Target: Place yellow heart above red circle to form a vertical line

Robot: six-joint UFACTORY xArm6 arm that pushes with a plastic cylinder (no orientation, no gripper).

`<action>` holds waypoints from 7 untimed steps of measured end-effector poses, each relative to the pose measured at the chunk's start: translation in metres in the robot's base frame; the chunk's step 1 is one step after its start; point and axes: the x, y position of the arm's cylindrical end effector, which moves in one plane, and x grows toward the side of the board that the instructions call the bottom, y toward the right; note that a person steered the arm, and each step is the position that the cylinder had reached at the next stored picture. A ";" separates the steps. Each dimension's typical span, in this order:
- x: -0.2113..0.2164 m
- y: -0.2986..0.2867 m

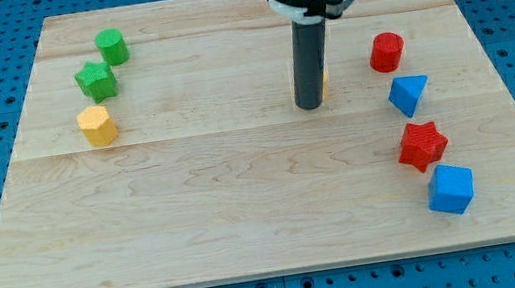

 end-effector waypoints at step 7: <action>-0.086 0.066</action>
